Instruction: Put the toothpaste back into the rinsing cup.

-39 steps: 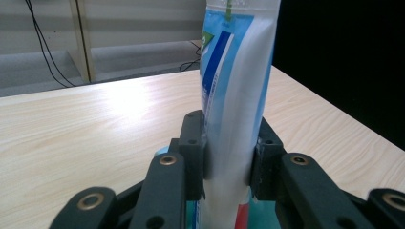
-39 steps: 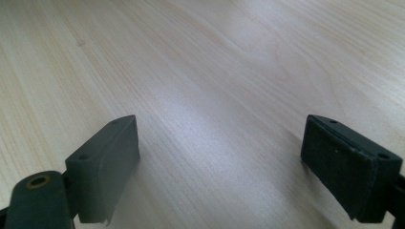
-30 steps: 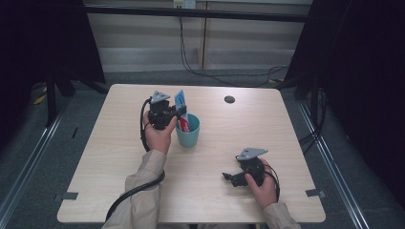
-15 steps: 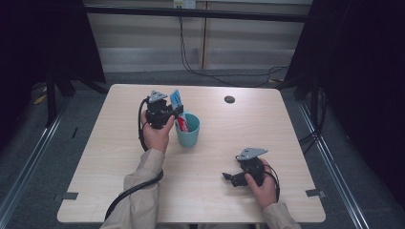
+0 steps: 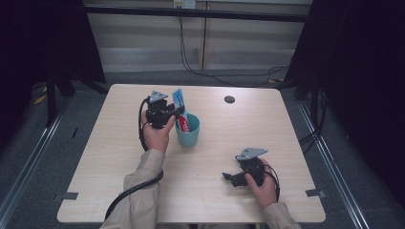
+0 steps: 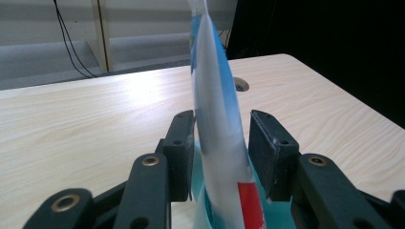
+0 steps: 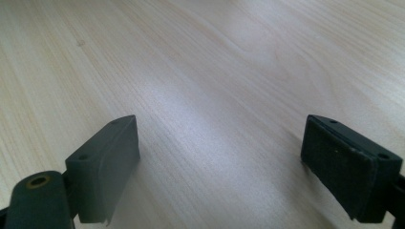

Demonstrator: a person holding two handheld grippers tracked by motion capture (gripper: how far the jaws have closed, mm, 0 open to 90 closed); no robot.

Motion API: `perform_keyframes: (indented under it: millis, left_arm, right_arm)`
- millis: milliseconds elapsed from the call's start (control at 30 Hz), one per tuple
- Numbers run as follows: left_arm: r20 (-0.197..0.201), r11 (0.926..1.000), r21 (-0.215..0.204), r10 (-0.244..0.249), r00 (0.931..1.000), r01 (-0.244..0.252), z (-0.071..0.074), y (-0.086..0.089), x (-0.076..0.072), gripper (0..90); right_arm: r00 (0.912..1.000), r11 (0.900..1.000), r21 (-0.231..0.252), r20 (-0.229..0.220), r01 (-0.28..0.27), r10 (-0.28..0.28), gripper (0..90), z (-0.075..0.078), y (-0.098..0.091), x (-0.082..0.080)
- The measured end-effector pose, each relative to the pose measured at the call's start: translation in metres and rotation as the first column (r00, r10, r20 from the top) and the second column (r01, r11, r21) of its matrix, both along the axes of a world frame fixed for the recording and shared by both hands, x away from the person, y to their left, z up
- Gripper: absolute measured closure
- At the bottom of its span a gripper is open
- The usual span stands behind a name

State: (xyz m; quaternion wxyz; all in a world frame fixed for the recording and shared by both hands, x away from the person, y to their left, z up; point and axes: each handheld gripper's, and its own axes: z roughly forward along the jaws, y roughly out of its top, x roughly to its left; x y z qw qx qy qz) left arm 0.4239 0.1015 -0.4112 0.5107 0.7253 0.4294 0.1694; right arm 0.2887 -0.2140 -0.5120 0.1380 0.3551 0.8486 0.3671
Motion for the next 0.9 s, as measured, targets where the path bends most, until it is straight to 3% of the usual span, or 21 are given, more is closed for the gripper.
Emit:
perform_keyframes:
  millis: [200, 433, 733, 900]
  left_arm:
    - [-0.007, 1.0000, 0.000, 0.005, 1.0000, -0.005, -0.0001, 0.0030, 0.0002, 61.9]
    - [-0.013, 0.9998, 0.004, 0.020, 0.9997, -0.020, 0.0000, 0.0037, -0.0006, 55.4]
    - [-0.031, 0.9999, -0.004, 0.015, 0.9994, -0.015, -0.0006, 0.0076, 0.0000, 33.4]
    - [-0.046, 0.9999, -0.010, 0.010, 0.9989, -0.011, -0.0014, 0.0094, 0.0009, 27.5]
  right_arm:
    - [1.0000, 1.0000, 0.000, 0.000, 0.000, 0.000, 12.4, 0.0000, 0.0000, 0.0000]
    - [1.0000, 1.0000, 0.000, 0.000, 0.000, 0.000, 12.4, 0.0000, 0.0000, 0.0000]
    - [1.0000, 1.0000, 0.000, -0.001, 0.000, 0.000, 12.4, 0.0001, 0.0000, 0.0000]
    - [1.0000, 1.0000, 0.000, -0.001, 0.001, -0.001, 12.4, 0.0000, 0.0000, -0.0001]
